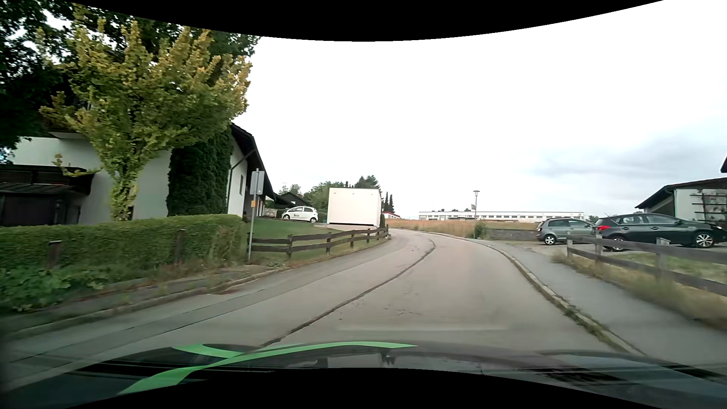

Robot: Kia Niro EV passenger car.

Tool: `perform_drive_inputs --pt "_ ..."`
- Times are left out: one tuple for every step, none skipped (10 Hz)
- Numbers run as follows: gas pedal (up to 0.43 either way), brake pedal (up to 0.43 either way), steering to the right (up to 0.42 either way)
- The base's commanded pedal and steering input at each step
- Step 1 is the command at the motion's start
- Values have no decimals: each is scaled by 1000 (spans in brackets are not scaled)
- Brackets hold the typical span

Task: Follow the waypoints while adhering to traffic rules and regulations

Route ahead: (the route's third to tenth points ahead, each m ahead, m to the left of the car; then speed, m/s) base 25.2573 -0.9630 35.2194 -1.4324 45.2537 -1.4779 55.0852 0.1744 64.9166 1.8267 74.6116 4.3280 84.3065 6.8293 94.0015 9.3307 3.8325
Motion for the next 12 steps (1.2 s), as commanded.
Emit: perform_drive_inputs --pt "280 0 309" --pt "287 0 279" --pt "299 0 242" --pt "311 0 210" --pt "319 0 183" --pt "331 0 155" --pt "339 0 123" --pt "350 0 97" --pt "350 0 75" --pt "358 0 61" --pt "358 0 53" --pt "358 0 40"
